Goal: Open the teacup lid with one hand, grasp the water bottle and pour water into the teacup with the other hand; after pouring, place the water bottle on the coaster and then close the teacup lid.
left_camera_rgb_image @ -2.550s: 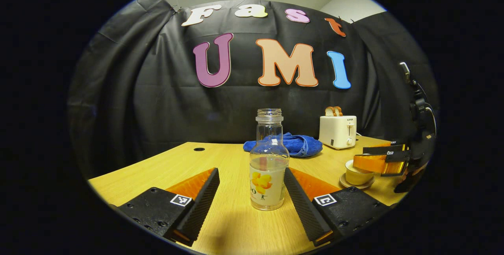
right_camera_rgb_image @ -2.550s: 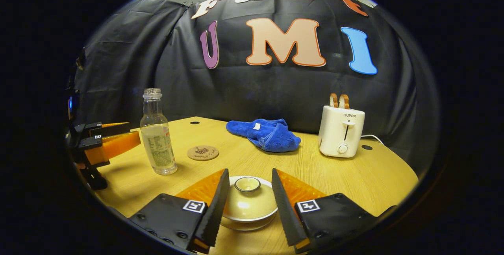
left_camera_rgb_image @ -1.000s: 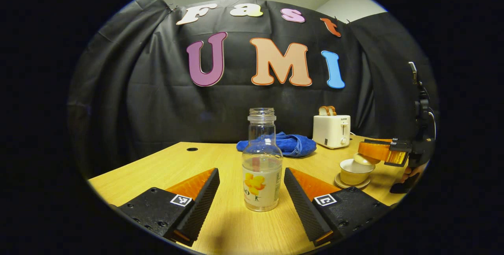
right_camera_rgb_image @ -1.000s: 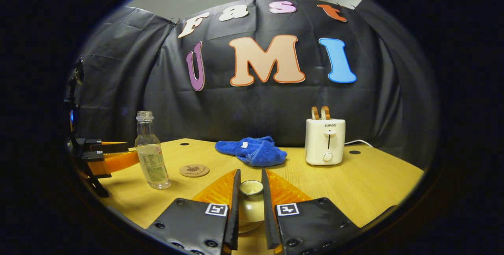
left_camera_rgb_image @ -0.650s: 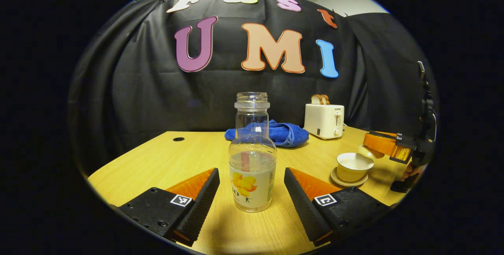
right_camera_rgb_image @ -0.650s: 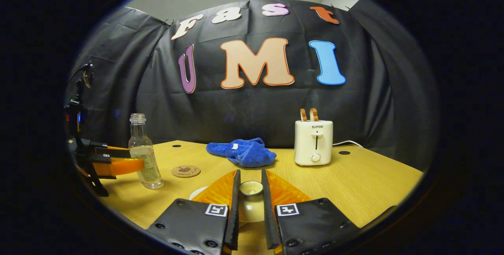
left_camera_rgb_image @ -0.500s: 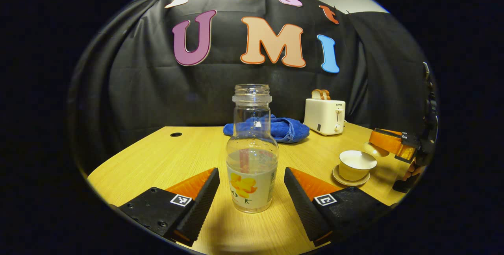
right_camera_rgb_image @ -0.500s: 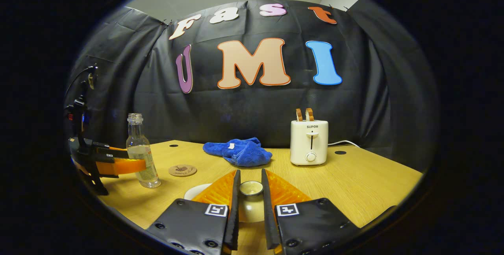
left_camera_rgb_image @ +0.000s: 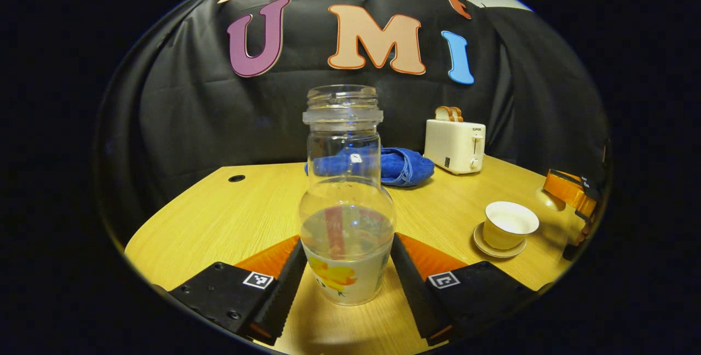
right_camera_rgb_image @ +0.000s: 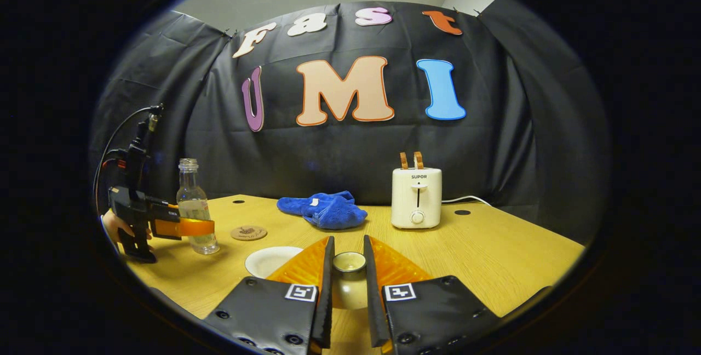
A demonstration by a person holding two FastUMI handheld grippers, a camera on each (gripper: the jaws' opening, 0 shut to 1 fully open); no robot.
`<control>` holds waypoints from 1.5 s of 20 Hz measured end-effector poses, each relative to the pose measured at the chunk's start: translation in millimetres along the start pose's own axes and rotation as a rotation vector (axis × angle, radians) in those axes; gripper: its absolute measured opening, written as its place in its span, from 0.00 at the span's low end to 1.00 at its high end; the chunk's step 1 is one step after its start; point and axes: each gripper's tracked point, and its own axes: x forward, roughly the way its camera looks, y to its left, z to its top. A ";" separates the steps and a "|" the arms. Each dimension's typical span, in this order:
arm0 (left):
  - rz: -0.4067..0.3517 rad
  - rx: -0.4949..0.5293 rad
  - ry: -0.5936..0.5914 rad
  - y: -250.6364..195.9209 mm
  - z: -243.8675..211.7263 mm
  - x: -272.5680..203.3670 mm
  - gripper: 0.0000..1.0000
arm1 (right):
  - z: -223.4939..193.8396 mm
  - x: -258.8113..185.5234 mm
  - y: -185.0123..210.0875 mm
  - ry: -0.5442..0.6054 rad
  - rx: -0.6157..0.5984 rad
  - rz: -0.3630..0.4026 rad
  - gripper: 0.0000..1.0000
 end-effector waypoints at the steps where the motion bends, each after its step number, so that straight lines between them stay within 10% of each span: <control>1: -0.002 0.001 0.003 -0.4 -0.2 0.0 0.83 | 0.5 -1.4 -1.1 0.000 0.000 0.001 0.30; 13: 0.027 0.108 0.036 0.9 11.0 -3.4 0.69 | 0.8 -3.9 -9.9 0.001 0.000 -0.024 0.30; 30: 0.139 1.031 0.177 -10.0 24.9 -4.8 0.69 | 2.6 -12.7 -52.8 -0.002 -0.004 -0.108 0.30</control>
